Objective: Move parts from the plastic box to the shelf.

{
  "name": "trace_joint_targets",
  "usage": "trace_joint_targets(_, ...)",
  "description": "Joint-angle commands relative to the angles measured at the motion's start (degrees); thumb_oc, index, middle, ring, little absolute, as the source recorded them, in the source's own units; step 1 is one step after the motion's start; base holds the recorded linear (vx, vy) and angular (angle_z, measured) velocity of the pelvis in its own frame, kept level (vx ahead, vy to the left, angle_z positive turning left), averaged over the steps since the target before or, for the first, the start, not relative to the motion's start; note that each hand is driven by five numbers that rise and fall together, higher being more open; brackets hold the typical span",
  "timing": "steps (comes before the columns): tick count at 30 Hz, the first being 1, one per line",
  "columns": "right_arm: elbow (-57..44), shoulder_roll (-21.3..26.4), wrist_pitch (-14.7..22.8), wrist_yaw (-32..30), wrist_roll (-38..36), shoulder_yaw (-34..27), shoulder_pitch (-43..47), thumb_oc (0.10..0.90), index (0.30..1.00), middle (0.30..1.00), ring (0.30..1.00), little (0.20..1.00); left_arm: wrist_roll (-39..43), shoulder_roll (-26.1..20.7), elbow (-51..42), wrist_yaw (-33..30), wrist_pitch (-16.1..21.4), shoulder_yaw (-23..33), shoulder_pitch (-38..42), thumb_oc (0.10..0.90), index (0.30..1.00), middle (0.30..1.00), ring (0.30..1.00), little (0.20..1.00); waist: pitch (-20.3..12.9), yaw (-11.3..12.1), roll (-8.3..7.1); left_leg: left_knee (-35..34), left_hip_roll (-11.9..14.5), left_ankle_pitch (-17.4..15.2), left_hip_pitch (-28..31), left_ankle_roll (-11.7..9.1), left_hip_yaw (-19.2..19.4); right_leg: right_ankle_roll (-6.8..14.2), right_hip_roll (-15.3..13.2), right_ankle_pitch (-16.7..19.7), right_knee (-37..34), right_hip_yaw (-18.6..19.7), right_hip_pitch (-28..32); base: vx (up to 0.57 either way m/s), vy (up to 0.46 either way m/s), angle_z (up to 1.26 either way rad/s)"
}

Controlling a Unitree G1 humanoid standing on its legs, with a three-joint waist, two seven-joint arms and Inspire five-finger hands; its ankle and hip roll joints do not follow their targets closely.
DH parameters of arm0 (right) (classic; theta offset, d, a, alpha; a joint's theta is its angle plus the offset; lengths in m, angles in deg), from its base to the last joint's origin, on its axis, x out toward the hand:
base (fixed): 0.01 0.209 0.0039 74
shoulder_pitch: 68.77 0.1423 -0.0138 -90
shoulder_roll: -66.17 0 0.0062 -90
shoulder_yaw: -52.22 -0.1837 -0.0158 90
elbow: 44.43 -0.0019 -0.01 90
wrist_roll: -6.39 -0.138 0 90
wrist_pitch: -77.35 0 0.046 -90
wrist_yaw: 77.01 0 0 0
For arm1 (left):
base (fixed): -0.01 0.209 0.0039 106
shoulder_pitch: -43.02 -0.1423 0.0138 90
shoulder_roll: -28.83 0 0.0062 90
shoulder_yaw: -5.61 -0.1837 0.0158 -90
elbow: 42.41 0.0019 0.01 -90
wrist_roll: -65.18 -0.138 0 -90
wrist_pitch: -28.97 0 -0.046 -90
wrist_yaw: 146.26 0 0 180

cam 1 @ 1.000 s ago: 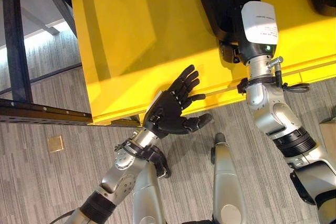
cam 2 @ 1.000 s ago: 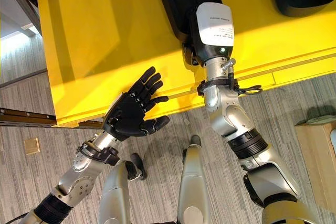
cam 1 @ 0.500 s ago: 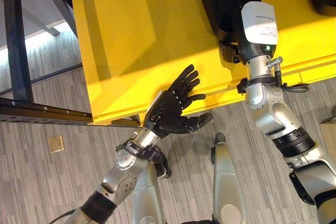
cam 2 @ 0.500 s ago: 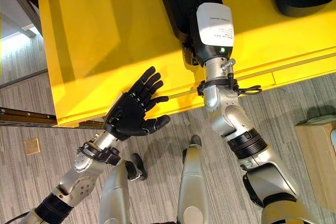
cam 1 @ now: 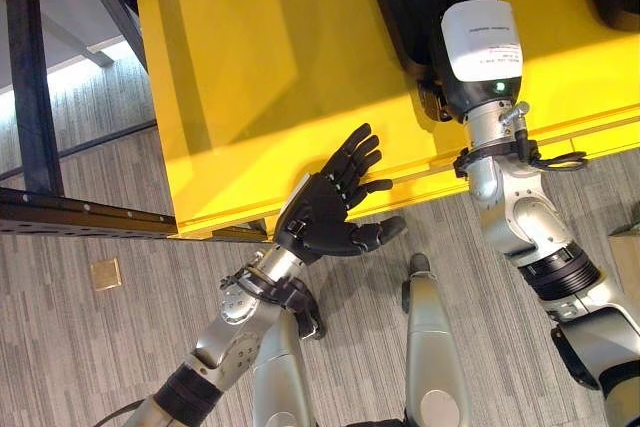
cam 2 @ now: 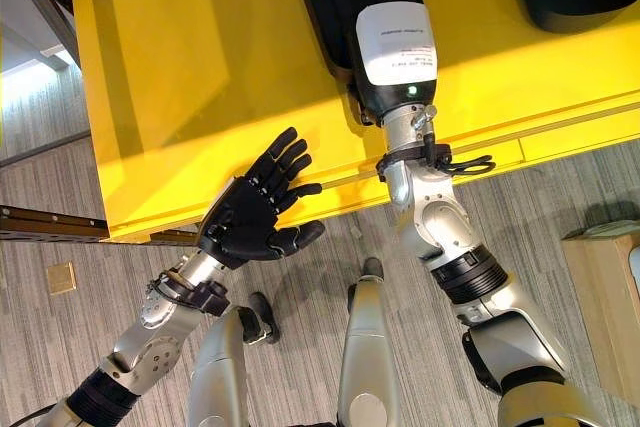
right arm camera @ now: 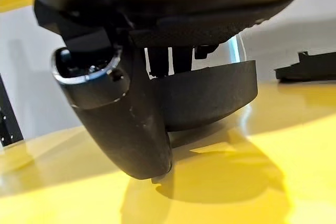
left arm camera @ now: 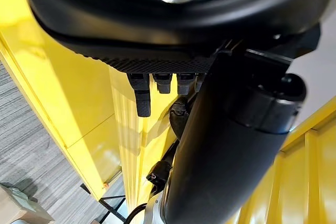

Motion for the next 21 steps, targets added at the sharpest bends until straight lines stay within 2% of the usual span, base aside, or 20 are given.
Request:
trace_joint_targets(1, 5.80, 4.77, -4.16, 3.95, 2.08, 0.53, -3.67, 0.900, 1.000, 1.000, 1.000, 1.000, -0.04, 1.13, -4.44, 0.55, 4.76, 4.56, 1.03, 0.900, 1.000, 1.000, 1.000, 1.000, -0.47, -1.57, 0.76, -5.68, -4.38, 0.20, 2.14, 3.92, 0.24, -7.05, 6.22, -8.32, 5.48, -1.82, 2.78, 0.00, 0.000, 0.00)
trace_joint_targets(5, 6.20, 4.90, -2.30, 3.74, 1.92, 0.83, -4.38, 0.900, 1.000, 1.000, 1.000, 1.000, -0.26, 1.00, -4.04, 1.52, 4.14, 4.81, 0.66, 0.900, 1.000, 1.000, 1.000, 1.000, -0.47, -1.43, 0.55, -5.40, -4.50, -0.01, 1.98, 4.20, 0.27, -7.06, 6.29, -8.35, 5.64, -1.94, 2.73, 0.00, -0.008, 0.00)
trace_joint_targets(7, 5.83, 4.88, -2.06, 3.73, 1.18, 0.82, -4.79, 0.900, 1.000, 1.000, 1.000, 1.000, -0.48, 0.92, -4.23, 1.59, 3.96, 4.96, 0.48, 0.900, 1.000, 1.000, 1.000, 1.000, -0.47, -1.42, 0.51, -5.59, -4.48, 0.11, 2.06, 4.18, 0.32, -7.01, 6.30, -8.22, 5.53, -1.93, 2.77, 0.00, 0.000, 0.00)
trace_joint_targets(14, 4.08, 5.56, -2.43, 5.48, 5.66, 0.74, -6.10, 0.900, 1.000, 1.000, 1.000, 1.000, 0.66, 0.31, -4.81, 1.52, 4.57, 5.52, -0.36, 0.900, 1.000, 1.000, 1.000, 1.000, -0.47, -1.46, 0.40, -4.98, -4.67, -0.27, 1.61, 4.35, 0.21, -7.08, 6.30, -8.54, 6.02, -2.09, 2.53, 0.00, 0.000, 0.00)
trace_joint_targets(21, 2.62, 5.80, -0.67, 5.74, 5.50, 0.65, -8.22, 0.900, 1.000, 1.000, 1.000, 1.000, 0.82, 0.02, -4.93, 2.82, 4.44, 6.06, -1.60, 0.900, 1.000, 1.000, 1.000, 1.000, -0.46, -1.45, 0.11, -4.27, -4.79, -0.73, 1.22, 4.64, 0.16, -7.24, 6.43, -8.86, 6.59, -2.25, 2.33, 0.00, 0.000, 0.00)
